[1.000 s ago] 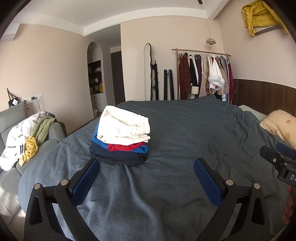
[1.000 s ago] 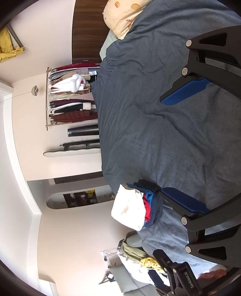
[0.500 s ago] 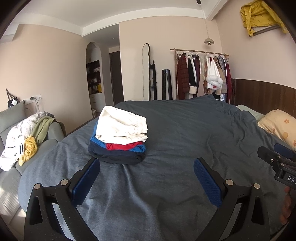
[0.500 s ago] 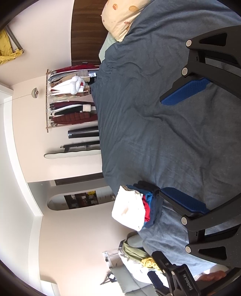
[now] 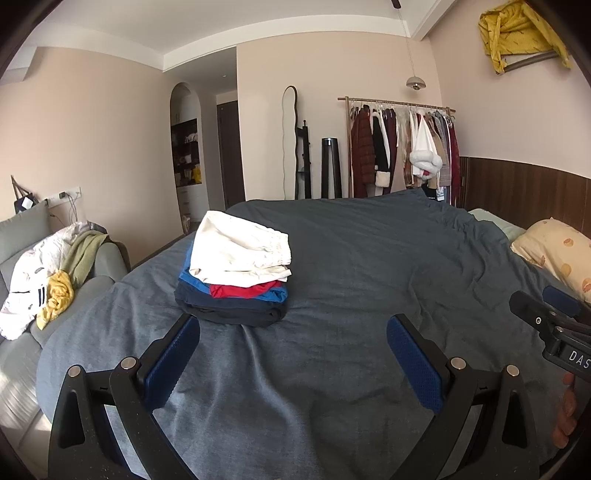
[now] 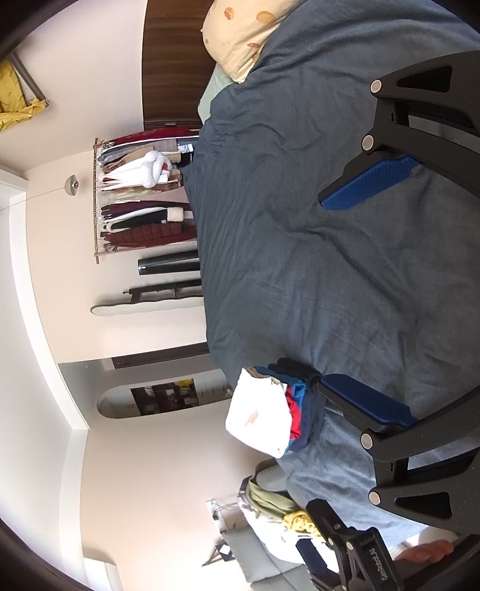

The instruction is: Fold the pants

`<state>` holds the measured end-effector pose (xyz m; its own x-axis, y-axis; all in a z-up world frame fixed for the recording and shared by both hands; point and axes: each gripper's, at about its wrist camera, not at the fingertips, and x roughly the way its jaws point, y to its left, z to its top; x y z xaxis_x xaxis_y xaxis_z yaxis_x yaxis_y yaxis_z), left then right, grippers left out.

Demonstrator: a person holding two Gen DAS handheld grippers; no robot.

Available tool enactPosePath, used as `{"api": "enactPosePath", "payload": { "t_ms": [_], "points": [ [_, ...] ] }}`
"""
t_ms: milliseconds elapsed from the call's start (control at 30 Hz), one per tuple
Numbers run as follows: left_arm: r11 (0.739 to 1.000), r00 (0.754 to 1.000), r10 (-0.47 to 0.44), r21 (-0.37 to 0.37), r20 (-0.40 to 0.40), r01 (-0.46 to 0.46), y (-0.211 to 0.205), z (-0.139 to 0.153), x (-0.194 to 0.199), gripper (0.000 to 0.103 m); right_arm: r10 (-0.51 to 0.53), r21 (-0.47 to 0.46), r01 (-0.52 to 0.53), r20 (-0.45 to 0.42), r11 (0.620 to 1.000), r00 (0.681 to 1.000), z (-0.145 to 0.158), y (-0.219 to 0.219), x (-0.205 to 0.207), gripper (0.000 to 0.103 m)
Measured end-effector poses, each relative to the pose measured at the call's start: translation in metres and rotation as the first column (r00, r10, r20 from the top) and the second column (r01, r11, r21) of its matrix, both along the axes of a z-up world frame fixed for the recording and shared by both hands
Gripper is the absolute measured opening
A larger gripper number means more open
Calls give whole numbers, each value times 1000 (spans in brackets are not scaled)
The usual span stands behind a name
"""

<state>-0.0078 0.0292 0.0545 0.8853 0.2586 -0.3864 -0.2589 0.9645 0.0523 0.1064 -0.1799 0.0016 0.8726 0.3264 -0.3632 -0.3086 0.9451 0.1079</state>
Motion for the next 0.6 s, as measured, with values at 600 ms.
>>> {"api": "enactPosePath", "payload": {
  "t_ms": [600],
  "points": [
    [1000, 1000, -17, -9, 8, 17, 2, 3, -5, 103, -14, 5, 14, 9, 1000, 1000, 9, 1, -4, 91]
  ]
}}
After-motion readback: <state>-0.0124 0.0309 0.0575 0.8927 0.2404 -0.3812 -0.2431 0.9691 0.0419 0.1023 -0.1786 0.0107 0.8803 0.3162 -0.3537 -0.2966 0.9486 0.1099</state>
